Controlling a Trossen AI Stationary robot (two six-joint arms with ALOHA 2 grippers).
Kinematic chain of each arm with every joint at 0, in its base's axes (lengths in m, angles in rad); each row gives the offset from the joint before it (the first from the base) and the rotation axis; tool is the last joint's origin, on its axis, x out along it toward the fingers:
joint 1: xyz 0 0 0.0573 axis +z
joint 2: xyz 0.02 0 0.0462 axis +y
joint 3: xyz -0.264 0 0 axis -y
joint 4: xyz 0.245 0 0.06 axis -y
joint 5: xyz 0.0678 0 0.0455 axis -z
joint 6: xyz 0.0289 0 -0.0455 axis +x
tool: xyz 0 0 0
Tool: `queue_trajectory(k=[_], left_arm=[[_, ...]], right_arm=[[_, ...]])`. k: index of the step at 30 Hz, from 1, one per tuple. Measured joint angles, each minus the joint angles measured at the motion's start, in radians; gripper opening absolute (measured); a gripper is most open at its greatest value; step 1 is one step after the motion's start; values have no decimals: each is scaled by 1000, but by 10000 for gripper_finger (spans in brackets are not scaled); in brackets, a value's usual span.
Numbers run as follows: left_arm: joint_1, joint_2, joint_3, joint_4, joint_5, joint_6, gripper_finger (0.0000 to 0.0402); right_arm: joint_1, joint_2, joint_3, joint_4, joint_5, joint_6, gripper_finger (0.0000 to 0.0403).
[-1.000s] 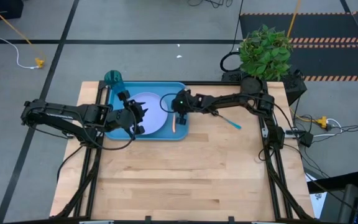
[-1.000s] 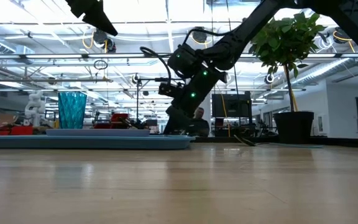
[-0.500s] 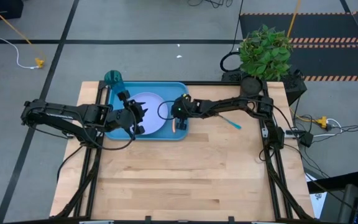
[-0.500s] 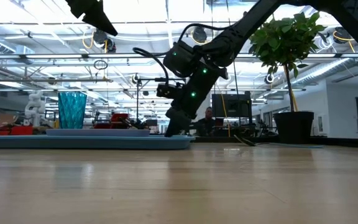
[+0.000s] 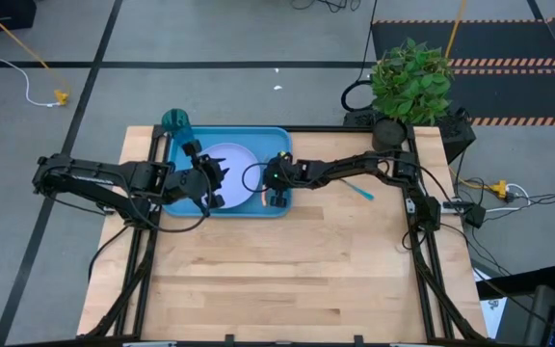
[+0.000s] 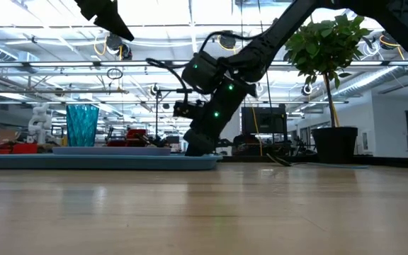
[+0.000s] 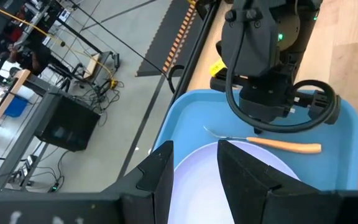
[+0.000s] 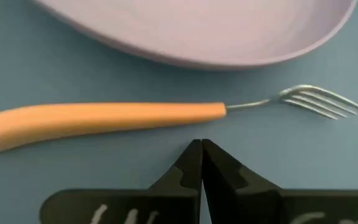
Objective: Pick and place plate/cup/fork/spoon on tray
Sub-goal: Put the orange fork on the blue tray to the right of the violet plate
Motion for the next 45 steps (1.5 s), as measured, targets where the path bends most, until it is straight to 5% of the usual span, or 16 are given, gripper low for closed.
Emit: queue_trajectory(k=[15, 23, 33, 45], left_arm=[[0, 0, 0, 4, 0, 12, 127], [0, 0, 0, 4, 1, 13, 127], [-1, 0, 0, 3, 1, 2, 127], [-3, 0, 0, 7, 18, -6, 127]], right_arm=[[56, -48, 0, -11, 33, 226, 5], [79, -50, -1, 3, 25, 555, 100], [91, -32, -1, 44, 114, 659, 234], [103, -7, 0, 40, 237, 640, 229]])
